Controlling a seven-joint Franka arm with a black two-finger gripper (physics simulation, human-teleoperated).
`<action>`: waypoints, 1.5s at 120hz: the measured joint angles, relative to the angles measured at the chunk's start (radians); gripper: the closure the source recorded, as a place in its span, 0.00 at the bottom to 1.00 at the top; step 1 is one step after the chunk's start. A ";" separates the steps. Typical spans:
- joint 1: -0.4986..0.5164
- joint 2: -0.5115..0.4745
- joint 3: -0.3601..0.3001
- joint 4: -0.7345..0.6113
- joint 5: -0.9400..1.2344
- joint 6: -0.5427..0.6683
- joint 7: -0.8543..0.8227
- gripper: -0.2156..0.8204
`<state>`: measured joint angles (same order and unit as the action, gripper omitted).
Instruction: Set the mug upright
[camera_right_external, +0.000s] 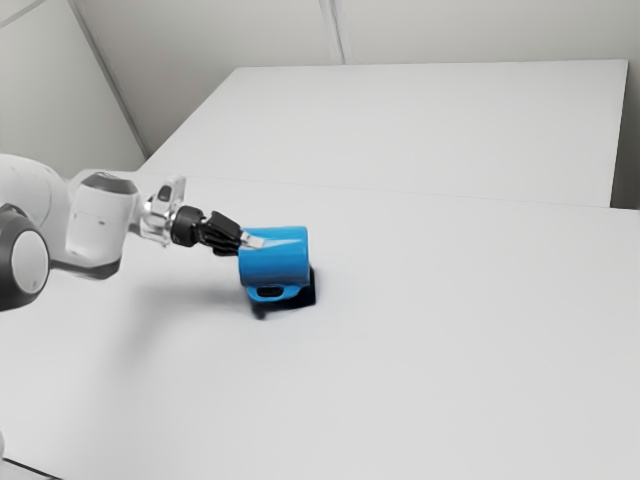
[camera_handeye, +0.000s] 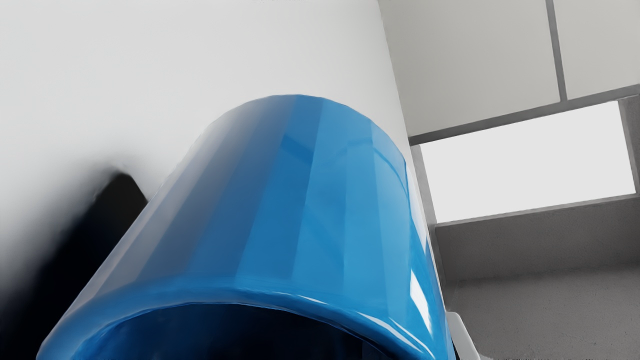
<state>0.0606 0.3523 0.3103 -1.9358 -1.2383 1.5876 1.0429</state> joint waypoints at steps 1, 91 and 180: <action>0.000 -0.004 -0.001 0.000 0.002 0.000 0.000 0.88; -0.138 -0.290 -0.169 -0.013 1.149 0.125 -0.423 0.90; -0.143 -0.275 -0.224 -0.117 1.245 0.380 -0.704 0.85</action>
<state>-0.0827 0.0769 0.0867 -2.0528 0.0070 1.9675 0.3393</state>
